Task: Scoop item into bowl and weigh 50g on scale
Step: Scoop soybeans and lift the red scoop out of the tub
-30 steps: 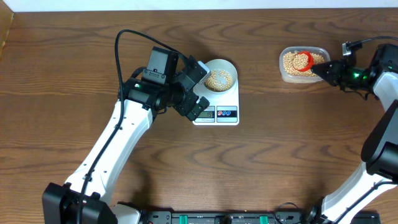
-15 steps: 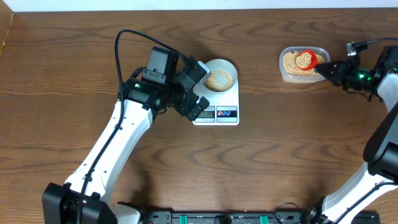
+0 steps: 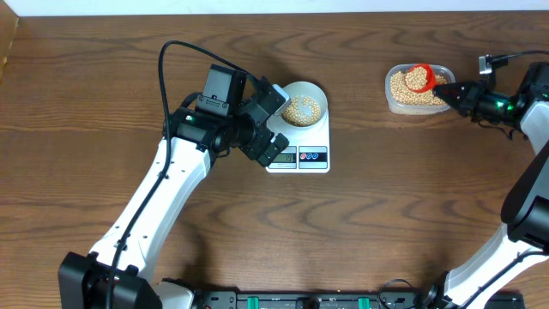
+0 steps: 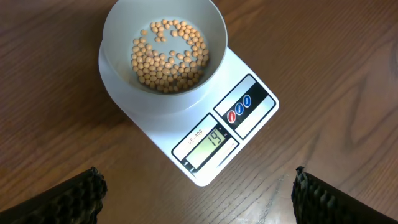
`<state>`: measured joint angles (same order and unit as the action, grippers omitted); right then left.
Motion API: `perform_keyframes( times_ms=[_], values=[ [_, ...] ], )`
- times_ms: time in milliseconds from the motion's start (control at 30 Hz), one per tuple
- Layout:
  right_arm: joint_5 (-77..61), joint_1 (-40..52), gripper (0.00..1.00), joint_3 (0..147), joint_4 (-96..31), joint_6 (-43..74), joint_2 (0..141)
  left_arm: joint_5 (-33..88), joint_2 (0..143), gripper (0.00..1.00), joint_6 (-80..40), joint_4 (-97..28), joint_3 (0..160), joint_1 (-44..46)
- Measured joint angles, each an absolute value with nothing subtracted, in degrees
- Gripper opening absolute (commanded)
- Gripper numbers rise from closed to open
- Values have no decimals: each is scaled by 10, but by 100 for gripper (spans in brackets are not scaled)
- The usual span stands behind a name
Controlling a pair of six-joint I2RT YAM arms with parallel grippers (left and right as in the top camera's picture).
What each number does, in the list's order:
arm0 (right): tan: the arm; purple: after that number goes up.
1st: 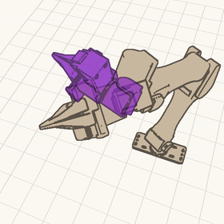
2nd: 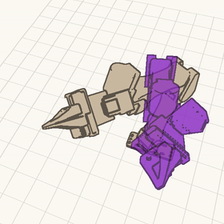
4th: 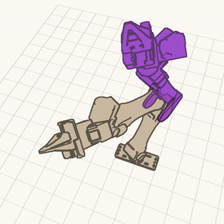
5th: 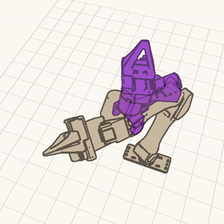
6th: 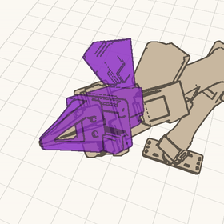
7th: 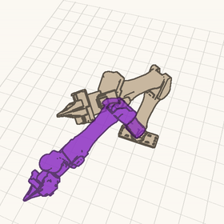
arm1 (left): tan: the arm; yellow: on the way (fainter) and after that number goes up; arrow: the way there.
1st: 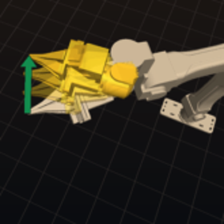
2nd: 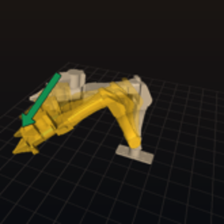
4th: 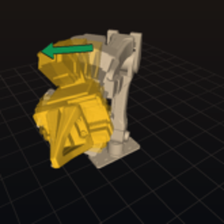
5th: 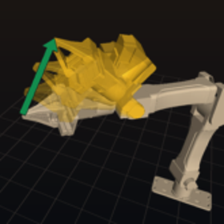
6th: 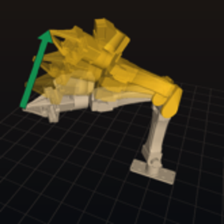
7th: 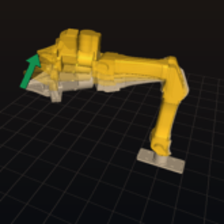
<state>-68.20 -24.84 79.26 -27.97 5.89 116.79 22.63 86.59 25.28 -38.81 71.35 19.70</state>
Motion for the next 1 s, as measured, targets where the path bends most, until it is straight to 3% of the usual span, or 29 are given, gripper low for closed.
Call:
perform_keyframes(
  times_ms=[633, 1000],
  values=[
    [-708, -242, 1, 792, -280, 59, 1131, 226, 866, 98, 253, -388, 714, 197],
    [-712, -184, 1, 792, -275, 67, 1096, 226, 866, 98, 253, -388, 714, 197]
  ],
)
